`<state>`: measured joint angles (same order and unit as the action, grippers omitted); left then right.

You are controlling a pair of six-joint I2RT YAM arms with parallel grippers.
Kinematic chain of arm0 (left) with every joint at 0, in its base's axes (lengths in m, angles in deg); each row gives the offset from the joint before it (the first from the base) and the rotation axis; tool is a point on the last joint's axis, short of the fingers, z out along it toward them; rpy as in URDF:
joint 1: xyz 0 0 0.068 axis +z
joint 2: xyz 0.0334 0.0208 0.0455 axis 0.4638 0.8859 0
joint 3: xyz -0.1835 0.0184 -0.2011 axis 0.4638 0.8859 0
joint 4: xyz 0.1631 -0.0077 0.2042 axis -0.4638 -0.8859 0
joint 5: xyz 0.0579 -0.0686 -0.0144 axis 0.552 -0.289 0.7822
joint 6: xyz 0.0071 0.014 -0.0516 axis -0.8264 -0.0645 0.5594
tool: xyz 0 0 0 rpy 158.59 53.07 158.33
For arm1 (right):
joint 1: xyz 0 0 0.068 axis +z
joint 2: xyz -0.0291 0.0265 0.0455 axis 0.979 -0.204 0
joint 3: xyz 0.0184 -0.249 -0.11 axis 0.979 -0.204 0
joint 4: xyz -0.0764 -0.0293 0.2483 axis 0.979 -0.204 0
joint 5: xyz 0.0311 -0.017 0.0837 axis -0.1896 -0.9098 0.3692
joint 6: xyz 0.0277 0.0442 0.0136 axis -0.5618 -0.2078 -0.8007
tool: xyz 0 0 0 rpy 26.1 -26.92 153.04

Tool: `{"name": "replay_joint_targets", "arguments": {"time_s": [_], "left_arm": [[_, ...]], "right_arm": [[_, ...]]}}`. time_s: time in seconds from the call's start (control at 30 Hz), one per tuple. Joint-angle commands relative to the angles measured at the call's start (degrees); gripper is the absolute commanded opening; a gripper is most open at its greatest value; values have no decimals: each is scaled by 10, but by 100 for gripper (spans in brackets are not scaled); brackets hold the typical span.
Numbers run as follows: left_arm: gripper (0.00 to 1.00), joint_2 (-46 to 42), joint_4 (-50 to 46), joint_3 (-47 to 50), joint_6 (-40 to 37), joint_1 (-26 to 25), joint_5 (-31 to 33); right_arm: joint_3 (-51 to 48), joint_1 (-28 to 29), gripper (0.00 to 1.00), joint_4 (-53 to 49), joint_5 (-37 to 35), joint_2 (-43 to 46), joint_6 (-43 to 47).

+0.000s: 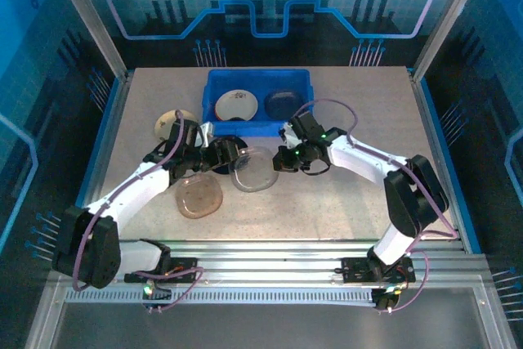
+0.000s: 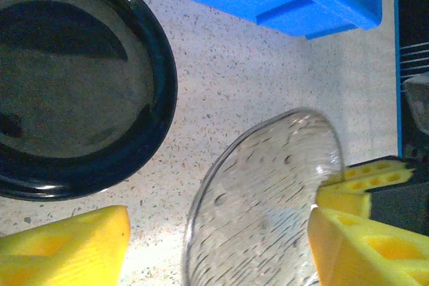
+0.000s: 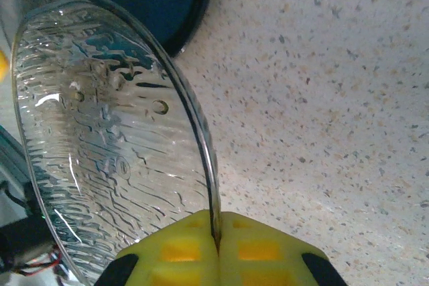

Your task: Place the plates into the plastic bin on the countertop

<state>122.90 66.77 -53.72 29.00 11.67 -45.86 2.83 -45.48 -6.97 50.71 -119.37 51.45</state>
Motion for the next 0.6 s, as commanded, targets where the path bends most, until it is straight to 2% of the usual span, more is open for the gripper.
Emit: {"name": "replay_joint_targets", "arguments": {"time_s": [0.0,0.17,0.23,0.3,0.37,0.57], "left_arm": [[68,12,7,-15,0,-9,-1],[59,27,24,-20,7,-18,-5],[50,34,27,-26,8,-21,-7],[29,42,31,-32,10,-25,-8],[0,47,28,-39,11,-27,-6],[0,54,34,-50,13,-28,-3]], "right_arm": [[-8,-11,0,26,23,30,-34],[-22,-17,0,53,22,51,-57],[-27,-19,0,61,23,53,-63],[-36,-21,0,75,23,57,-71],[-40,-23,0,80,21,56,-74],[-53,-37,0,81,12,69,-75]]}}
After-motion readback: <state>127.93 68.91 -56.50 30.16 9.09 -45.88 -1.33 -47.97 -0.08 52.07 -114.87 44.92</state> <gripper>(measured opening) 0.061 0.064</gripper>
